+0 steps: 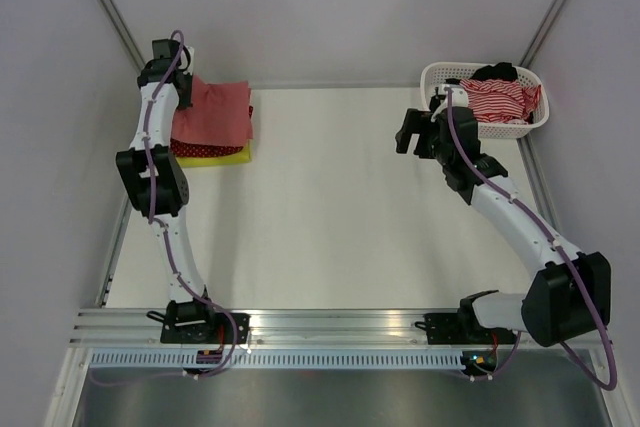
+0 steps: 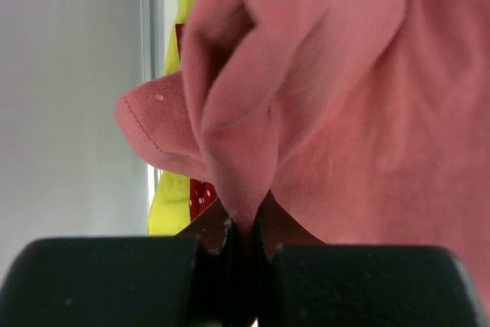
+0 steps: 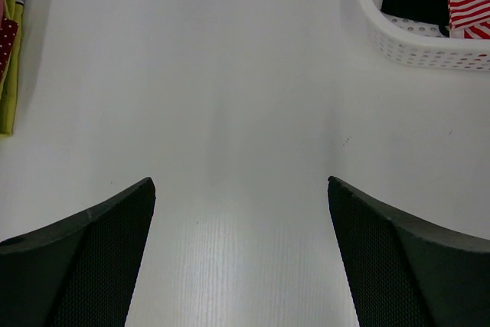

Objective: Fold and stack the mixed laundry pile
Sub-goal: Place the T-shirt at the corner of the board, then reset both arms

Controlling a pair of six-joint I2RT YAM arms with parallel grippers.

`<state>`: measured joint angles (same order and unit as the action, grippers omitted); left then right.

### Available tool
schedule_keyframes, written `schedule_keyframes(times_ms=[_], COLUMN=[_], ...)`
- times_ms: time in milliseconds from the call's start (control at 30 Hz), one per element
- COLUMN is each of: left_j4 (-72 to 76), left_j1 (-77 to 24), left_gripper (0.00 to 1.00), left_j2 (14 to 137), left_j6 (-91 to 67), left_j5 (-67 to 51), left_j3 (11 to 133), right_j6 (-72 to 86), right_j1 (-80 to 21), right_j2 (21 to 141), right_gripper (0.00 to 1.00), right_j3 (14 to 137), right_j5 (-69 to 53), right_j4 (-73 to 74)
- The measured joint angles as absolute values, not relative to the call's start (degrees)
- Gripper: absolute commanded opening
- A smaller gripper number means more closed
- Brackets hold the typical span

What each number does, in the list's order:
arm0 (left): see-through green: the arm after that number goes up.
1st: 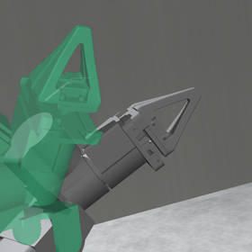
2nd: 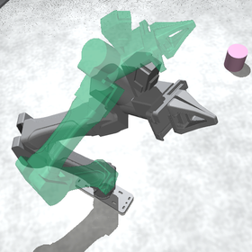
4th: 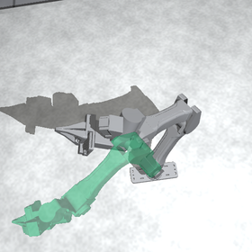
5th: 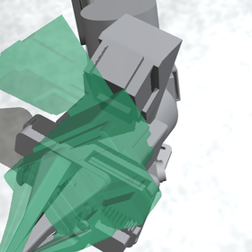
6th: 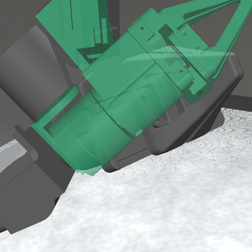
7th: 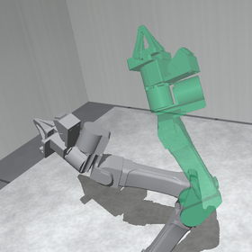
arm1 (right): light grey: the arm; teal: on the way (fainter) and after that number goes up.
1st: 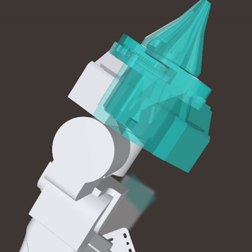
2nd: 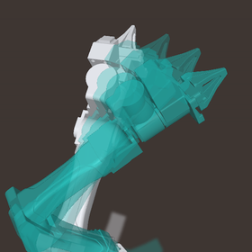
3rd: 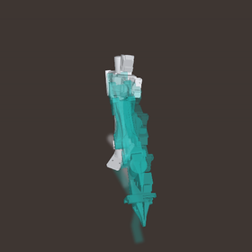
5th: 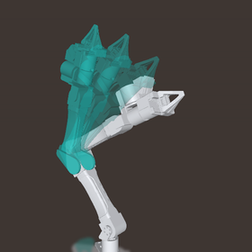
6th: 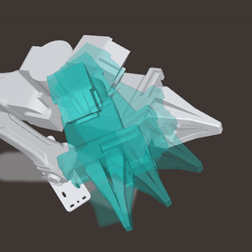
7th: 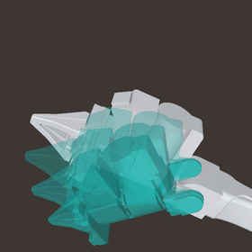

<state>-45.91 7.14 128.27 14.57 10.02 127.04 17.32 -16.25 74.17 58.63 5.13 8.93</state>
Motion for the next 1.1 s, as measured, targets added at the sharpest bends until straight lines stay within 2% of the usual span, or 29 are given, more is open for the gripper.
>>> schedule_keyframes(times_ms=[33, 67, 100, 367, 467, 567, 700, 867, 1000, 1100], left_j4=[-45.23, -44.4, -44.05, -42.46, -42.7, -42.81, -38.87, -28.49, -27.57, -29.67], left_j1=[7.55, 7.99, 8.23, 9.34, 10.09, 11.86, 13.43, 5.06, -0.93, -1.93], left_gripper=[0.18, 0.46, 0.99, 1.0, 1.0, 1.0, 1.0, 1.0, 1.0, 1.0], left_j2=[129.45, 130.98, 131.87, 132.92, 128.38, 116.68, 95.5, 66.15, 54.24, 49.3], left_j6=[14.55, 14.41, 14.48, 8.67, 1.02, -7.53, -17.56, -28.47, -32.23, -33.3], left_j5=[10.81, 11.68, 12.21, 19.51, 19.16, 13.32, 3.68, 1.37, -0.47, -0.58], left_j3=[127.13, 127.24, 127.26, 128.22, 126.74, 119.0, 102.0, 66.24, 44.8, 38.83], right_j6=[17.32, 17.32, 17.32, 18.15, 19.18, 20.34, 22.22, 24.91, 26.24, 26.96], right_j1=[-16.25, -16.25, -16.25, -16.27, -16.25, -16.25, -16.25, -16.25, -16.27, -16.25], right_j2=[74.52, 74.83, 75.05, 75.64, 74.59, 71.07, 63.64, 53.01, 45.45, 41.39], right_gripper=[0.98, 0.98, 0.98, 0.98, 0.98, 0.98, 0.98, 0.98, 0.98, 0.98], right_j3=[58.63, 58.63, 58.63, 58.63, 58.06, 55.99, 51.16, 43.11, 35.94, 31.33], right_j5=[5.1, 5.1, 5.1, 5.87, 6.57, 7.49, 8.14, 8.67, 9.1, 9.85], right_j4=[9.13, 9.37, 9.65, 12.05, 12.84, 14.24, 14.83, 14.37, 14.15, 14.31])
